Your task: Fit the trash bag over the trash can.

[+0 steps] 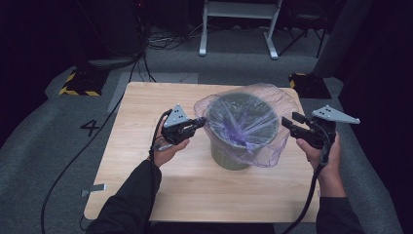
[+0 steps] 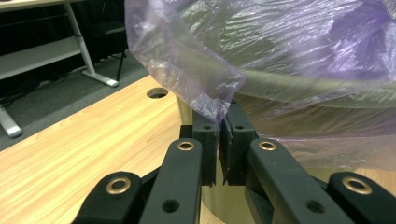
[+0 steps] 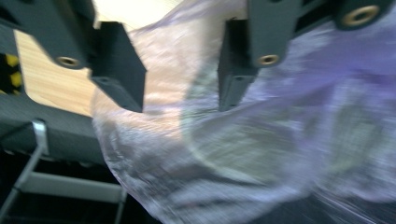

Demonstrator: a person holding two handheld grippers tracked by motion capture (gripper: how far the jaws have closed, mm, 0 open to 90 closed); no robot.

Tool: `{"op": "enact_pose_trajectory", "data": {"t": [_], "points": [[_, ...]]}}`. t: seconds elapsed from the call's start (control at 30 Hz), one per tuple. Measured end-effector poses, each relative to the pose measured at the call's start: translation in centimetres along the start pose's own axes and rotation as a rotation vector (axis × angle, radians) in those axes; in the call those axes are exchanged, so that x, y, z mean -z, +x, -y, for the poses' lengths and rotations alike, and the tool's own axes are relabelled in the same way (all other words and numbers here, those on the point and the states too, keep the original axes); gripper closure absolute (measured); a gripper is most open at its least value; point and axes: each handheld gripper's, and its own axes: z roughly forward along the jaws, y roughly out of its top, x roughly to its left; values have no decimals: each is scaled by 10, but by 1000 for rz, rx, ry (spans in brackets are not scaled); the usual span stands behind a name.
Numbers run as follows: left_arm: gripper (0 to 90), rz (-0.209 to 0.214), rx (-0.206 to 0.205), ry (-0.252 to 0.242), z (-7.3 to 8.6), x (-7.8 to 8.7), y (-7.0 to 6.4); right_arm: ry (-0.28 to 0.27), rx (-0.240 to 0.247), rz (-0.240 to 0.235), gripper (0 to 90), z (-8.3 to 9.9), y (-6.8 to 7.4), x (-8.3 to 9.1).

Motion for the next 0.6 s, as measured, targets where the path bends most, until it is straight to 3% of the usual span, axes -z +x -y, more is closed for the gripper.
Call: {"op": "enact_pose_trajectory", "data": {"t": [0.1, 0.23, 0.37, 0.6], "points": [[858, 0, 3, 13, 0, -4, 3, 32, -6, 3, 738, 3, -8, -16], [858, 0, 21, 19, 0, -9, 9, 33, -12, 13, 840, 7, -14, -28], [855, 4, 31, 40, 3, -18, 12, 38, -18, 30, 898, 11, -21, -42], [860, 9, 42, 68, 8, -29, 16, 32, -44, 25, 900, 20, -30, -60]]}}
